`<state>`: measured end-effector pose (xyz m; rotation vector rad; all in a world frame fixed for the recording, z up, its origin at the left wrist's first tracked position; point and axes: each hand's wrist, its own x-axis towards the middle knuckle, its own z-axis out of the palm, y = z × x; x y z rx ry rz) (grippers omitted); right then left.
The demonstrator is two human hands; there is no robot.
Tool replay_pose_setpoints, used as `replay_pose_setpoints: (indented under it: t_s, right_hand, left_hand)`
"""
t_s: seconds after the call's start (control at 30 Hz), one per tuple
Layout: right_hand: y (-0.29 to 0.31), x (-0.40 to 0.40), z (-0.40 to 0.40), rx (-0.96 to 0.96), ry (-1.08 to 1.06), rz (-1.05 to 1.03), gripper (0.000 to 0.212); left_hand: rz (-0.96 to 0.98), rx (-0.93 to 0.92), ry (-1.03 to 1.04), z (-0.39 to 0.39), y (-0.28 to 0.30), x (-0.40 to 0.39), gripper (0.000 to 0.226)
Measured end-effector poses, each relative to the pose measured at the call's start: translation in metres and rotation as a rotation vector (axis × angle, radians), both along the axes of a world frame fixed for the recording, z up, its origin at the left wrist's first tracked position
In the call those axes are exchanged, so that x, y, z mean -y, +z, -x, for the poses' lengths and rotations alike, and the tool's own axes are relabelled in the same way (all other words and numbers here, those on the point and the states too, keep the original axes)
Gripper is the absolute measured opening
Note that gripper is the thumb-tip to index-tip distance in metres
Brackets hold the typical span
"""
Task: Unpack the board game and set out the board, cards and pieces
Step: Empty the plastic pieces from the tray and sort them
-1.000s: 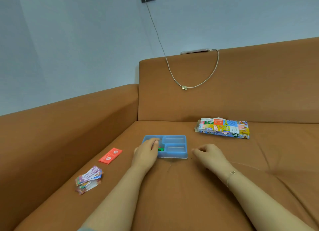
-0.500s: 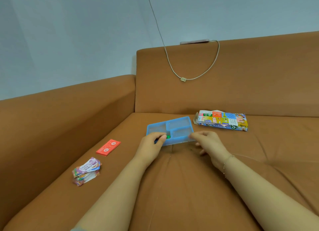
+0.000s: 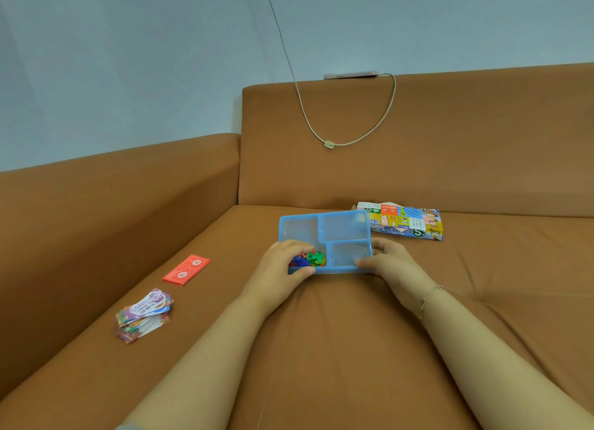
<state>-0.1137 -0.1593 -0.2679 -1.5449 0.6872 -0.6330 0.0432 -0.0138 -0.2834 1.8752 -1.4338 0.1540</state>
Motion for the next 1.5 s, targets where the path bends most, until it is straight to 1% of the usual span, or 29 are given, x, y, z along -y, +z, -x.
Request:
replay_pose_setpoints:
  t_s: [0.1, 0.2, 0.4, 0.5, 0.57, 0.67, 0.8, 0.93, 1.1, 1.23, 1.33, 1.43, 1.5]
  right_hand:
    - [0.001, 0.002, 0.005, -0.057, -0.035, 0.073, 0.041]
    - [0.003, 0.005, 0.010, -0.082, -0.067, 0.104, 0.040]
    - [0.003, 0.009, 0.014, -0.079, -0.063, 0.161, 0.044]
    - [0.004, 0.012, 0.015, -0.085, -0.069, 0.274, 0.050]
    - [0.004, 0.012, 0.015, -0.101, -0.073, 0.356, 0.051]
    - [0.005, 0.012, 0.018, -0.123, -0.077, 0.416, 0.052]
    - [0.004, 0.011, 0.018, -0.117, -0.095, 0.490, 0.050]
    - [0.004, 0.012, 0.017, -0.063, -0.162, 0.531, 0.048]
    - [-0.001, 0.013, 0.014, 0.014, -0.213, 0.529, 0.047]
    - [-0.002, 0.015, 0.012, 0.049, -0.264, 0.505, 0.040]
    - [-0.003, 0.017, 0.009, 0.084, -0.276, 0.412, 0.036]
    - [-0.004, 0.022, 0.003, 0.125, -0.335, 0.305, 0.033]
    - [-0.005, 0.029, -0.001, 0.119, -0.350, 0.264, 0.033]
  left_hand:
    - [-0.033, 0.098, -0.001, 0.006, 0.001, 0.001, 0.043]
    - [-0.066, 0.160, -0.004, 0.011, 0.002, 0.000, 0.043]
    - [-0.059, 0.180, -0.019, 0.013, 0.002, -0.001, 0.039]
    - [-0.035, 0.186, -0.020, 0.012, 0.002, -0.002, 0.037]
    - [-0.017, 0.181, -0.020, 0.011, 0.002, -0.002, 0.034]
    - [0.008, 0.182, -0.025, 0.013, 0.002, -0.002, 0.029]
    - [0.025, 0.116, -0.011, 0.016, 0.001, -0.006, 0.030]
    - [0.035, 0.021, 0.003, 0.018, 0.004, -0.007, 0.028]
    - [0.086, -0.182, 0.016, 0.020, 0.007, -0.010, 0.030]
    - [0.059, -0.237, 0.027, 0.019, 0.008, -0.009, 0.033]
    - [-0.039, -0.219, 0.073, 0.018, 0.007, -0.007, 0.037]
    - [-0.301, -0.088, 0.123, 0.022, 0.005, -0.002, 0.038]
    - [-0.446, -0.025, 0.131, 0.027, 0.004, 0.001, 0.046]
